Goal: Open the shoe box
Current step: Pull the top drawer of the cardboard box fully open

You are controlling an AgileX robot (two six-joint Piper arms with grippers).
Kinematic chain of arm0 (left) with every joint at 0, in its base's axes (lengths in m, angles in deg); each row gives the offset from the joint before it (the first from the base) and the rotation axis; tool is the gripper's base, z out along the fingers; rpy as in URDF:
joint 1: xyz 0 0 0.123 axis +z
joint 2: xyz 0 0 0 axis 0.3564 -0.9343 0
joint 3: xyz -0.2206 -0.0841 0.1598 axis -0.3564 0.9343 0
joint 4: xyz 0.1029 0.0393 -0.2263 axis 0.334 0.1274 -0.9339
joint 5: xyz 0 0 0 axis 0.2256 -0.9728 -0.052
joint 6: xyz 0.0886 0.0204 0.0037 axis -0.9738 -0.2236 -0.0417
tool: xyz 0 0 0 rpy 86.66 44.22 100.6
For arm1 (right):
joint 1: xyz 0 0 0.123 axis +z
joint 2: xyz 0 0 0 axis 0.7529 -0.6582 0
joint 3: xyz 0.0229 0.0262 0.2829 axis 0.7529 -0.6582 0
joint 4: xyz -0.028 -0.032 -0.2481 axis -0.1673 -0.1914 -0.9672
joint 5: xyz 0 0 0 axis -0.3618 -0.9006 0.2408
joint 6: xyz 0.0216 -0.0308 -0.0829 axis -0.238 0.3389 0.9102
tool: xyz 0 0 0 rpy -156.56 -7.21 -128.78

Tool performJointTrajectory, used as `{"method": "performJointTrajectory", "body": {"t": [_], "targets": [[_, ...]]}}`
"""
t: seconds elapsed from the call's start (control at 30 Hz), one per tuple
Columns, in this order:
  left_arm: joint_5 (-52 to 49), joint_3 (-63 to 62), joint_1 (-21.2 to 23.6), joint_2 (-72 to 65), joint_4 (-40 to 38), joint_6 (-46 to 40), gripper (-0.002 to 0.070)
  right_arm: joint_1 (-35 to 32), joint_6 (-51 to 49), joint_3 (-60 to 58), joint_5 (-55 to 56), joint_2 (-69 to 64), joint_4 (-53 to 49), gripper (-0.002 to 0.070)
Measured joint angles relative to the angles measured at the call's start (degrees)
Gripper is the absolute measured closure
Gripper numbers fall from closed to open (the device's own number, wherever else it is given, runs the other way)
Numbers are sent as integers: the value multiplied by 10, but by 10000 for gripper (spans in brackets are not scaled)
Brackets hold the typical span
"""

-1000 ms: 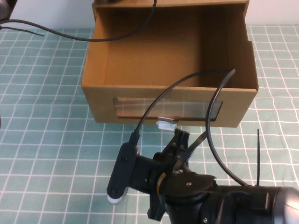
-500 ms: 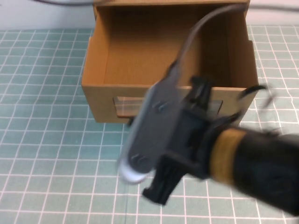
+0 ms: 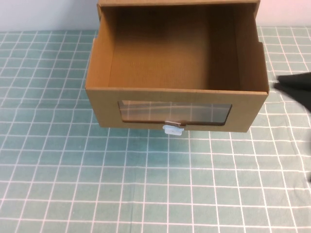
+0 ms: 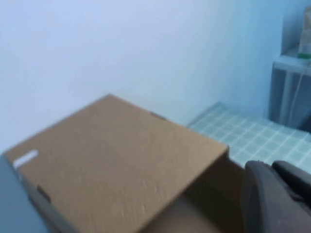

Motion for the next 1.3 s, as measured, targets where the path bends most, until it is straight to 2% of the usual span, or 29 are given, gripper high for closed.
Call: {"method": "performJointTrajectory", "body": {"t": [0.17,0.3,0.43,0.63,0.83,1.3], "targets": [[0,199,0,140,31,-8,680,0,10,0,-9,75,41,689],[10,416,0,275,38,-22,680,0,10,-28,-14,134,43,689],[78,626,0,411,47,-46,680,0,10,-82,-22,176,46,689],[208,838,0,585,48,-50,680,0,-10,-160,30,223,28,689],[284,923,0,672,51,-50,680,0,-16,-191,32,247,-32,689],[302,933,0,678,51,-50,680,0,-16,-195,-6,248,-36,689]]}}
